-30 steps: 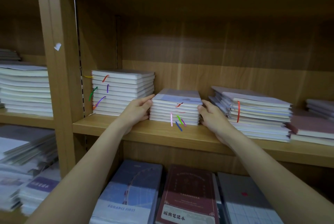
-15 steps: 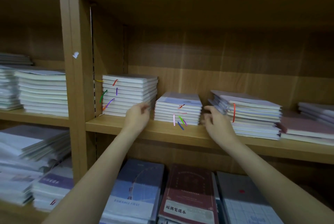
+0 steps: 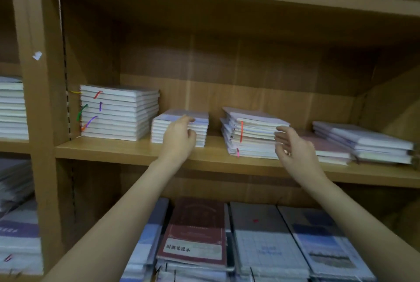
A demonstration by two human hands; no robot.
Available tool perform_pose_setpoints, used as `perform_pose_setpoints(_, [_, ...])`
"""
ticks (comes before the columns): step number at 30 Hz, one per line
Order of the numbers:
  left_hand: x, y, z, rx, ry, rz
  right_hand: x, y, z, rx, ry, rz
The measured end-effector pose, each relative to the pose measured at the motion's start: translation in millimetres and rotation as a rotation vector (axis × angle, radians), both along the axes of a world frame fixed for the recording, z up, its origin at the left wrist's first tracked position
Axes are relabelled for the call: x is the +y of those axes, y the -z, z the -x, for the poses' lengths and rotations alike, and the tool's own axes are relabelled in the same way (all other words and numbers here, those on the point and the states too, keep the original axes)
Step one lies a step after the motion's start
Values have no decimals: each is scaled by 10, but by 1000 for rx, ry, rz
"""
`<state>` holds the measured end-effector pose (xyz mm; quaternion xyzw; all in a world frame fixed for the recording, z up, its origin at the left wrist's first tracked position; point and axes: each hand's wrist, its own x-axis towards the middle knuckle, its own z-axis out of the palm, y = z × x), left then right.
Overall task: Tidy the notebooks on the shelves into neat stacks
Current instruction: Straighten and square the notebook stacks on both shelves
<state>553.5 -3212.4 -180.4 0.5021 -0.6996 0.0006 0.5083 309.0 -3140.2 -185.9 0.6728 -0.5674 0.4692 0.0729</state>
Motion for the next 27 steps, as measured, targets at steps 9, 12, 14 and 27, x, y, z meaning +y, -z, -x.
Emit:
perform_pose_setpoints(9, [-184,-33,597,-244,538,-285,-400,-148,591,165,-24,-400])
perform_pose_setpoints(12, [-283,7,595,-130,569,-419,-459,-124,640,178,-21,-391])
perform_pose_setpoints(14, [-336,10,602,-103,559,-450,-485,-123,656,172,-27,-411])
perform_pose_setpoints(27, [-523,79,669,-67,274,-345,-604,-38,352,100,23,-264])
